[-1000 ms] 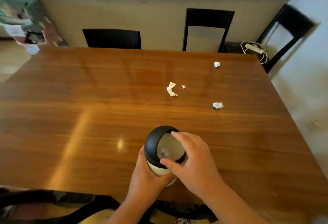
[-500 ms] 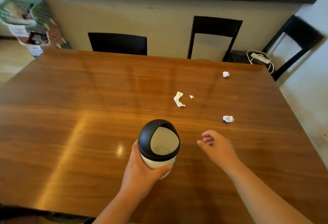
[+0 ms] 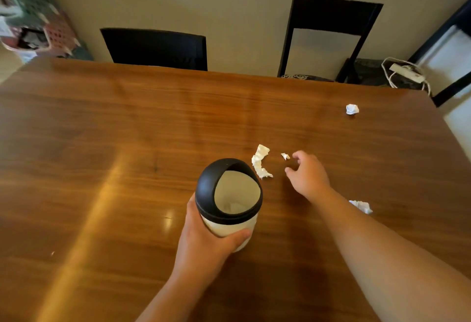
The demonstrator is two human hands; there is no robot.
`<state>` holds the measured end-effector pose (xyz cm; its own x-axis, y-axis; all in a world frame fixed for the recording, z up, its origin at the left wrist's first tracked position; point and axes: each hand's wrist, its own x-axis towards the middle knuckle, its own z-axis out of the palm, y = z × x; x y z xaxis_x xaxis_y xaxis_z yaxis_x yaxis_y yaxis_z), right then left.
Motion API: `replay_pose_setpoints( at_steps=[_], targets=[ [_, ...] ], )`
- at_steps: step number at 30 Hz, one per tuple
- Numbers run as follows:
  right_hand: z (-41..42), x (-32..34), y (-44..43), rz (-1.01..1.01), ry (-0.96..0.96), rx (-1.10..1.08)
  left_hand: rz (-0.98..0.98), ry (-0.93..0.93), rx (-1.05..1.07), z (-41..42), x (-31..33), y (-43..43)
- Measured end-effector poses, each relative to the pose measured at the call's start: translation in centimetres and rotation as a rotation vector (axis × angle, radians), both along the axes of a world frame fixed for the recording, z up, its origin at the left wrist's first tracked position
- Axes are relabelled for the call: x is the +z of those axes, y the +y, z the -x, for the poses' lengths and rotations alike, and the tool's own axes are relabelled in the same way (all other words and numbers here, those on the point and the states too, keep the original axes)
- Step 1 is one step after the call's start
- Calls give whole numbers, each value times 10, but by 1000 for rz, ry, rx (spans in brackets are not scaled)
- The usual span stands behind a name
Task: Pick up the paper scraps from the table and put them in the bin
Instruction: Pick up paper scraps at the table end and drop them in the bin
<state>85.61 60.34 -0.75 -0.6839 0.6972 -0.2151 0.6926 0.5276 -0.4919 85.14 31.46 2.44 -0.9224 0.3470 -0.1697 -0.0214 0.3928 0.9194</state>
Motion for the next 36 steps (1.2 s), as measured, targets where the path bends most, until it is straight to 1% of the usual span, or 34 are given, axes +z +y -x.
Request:
replay_pose_setpoints(
  at_steps=[7, 11, 13, 15, 17, 20, 22, 25, 28, 31, 32, 36],
  targets=[
    [35, -18, 12, -168, -35, 111, -6, -1, -5, 14, -8, 12],
    [36, -18, 13, -154, -71, 136, -17, -25, 3, 15, -11, 12],
    [33, -16, 14, -88, -19, 116, -16, -32, 12, 15, -13, 10],
    [32, -15, 11, -28, 111, 131, -17, -36, 22, 14, -15, 8],
    [35, -13, 3, -7, 194, 253, -22, -35, 32, 14, -17, 5],
    [44, -14, -13, 46, 134, 480, -26, -28, 41, 14, -16, 1],
    [49, -14, -20, 65, 71, 524, -24, -29, 44, 12, -16, -2],
    [53, -16, -24, 12, 3, 551, -24, -35, 46, 10, -14, -7],
    [49, -18, -31, -56, 4, 540, -26, -38, 47, 7, -12, -14],
    [37, -17, -42, -80, 13, 510, -26, -34, 53, 2, -8, -21],
    [29, -16, -47, -57, 25, 489, -25, -34, 54, -1, -6, -25],
    [-16, -4, -82, 146, 106, 319, -26, -45, 46, -19, 2, -44]
  ],
)
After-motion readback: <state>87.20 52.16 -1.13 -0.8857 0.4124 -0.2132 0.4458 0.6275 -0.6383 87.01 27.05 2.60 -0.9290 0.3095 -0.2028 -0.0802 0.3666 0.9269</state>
